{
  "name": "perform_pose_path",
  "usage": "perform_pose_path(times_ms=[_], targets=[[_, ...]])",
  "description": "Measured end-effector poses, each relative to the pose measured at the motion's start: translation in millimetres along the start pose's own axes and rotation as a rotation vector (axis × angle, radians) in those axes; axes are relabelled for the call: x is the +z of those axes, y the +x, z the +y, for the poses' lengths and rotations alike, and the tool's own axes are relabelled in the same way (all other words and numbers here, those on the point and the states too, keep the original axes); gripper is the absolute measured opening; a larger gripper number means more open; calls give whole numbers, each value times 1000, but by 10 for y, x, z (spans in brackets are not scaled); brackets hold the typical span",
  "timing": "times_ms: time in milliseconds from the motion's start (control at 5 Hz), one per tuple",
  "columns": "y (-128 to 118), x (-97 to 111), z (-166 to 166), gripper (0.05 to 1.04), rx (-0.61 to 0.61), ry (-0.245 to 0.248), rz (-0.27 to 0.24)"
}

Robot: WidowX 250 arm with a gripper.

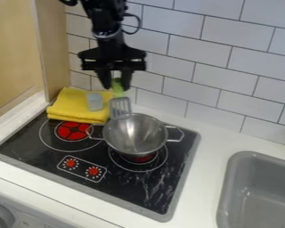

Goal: Move the green spatula on top of the yellow cloth

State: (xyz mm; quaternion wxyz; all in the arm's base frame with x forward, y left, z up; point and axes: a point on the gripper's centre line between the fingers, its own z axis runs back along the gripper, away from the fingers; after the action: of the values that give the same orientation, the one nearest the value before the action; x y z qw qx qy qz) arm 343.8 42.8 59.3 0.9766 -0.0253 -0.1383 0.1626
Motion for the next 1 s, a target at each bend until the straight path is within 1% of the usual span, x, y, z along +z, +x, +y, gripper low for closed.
perform_pose_path(times_ms=[200, 400, 600, 800, 1000], targets=[[63, -26, 173, 386, 52, 26, -14], [76, -66, 416, 386, 112, 60, -9], [75, -151, 537, 386, 144, 71, 6], [139, -264, 656, 386, 171, 78, 18], [186, -392, 678, 386, 171, 84, 34]])
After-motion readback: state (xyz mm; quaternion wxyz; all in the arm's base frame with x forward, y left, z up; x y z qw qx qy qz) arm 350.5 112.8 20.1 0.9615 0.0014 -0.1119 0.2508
